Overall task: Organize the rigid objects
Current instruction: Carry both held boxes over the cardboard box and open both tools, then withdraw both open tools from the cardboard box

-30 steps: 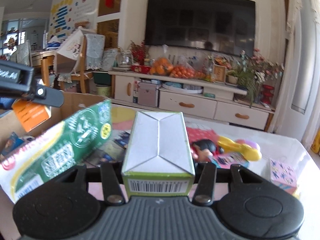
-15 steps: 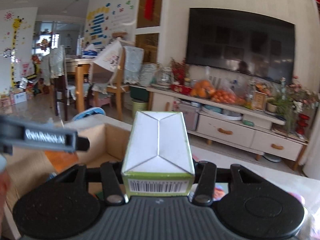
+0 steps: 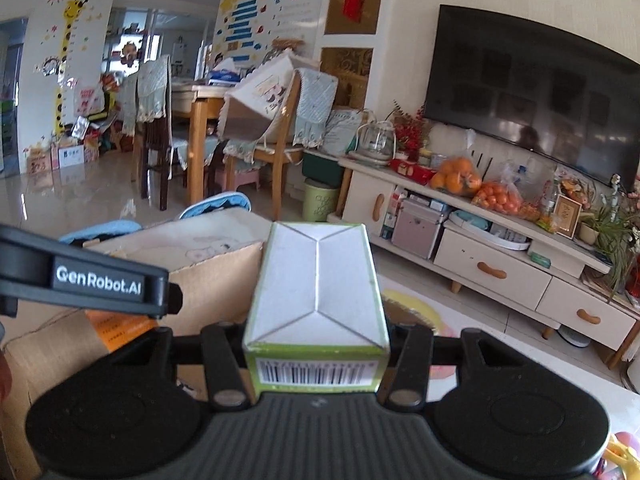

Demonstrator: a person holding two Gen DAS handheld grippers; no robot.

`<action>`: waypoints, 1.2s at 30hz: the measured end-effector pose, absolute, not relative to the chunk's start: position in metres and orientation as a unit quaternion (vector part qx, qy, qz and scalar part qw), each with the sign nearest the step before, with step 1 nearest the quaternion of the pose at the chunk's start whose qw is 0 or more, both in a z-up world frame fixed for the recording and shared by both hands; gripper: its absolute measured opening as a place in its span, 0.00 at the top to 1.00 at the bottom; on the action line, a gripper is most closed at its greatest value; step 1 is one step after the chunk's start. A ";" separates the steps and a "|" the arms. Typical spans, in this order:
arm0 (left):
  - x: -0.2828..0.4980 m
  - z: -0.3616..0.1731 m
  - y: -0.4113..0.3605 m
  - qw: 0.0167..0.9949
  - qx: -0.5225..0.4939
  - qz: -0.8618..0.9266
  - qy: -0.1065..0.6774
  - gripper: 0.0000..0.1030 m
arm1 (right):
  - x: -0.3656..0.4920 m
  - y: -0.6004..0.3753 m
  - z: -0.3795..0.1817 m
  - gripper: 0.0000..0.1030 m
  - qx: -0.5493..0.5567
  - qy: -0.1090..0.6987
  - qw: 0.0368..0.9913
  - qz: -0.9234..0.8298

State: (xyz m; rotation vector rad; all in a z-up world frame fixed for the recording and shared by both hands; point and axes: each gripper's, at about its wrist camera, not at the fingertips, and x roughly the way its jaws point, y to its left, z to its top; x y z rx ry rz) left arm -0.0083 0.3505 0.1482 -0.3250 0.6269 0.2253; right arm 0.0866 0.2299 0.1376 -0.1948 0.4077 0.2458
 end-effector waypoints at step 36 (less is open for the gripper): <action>-0.147 0.159 0.290 0.987 -0.055 0.051 0.140 0.00 | -0.084 0.130 0.109 0.11 -0.052 0.160 0.981 -0.097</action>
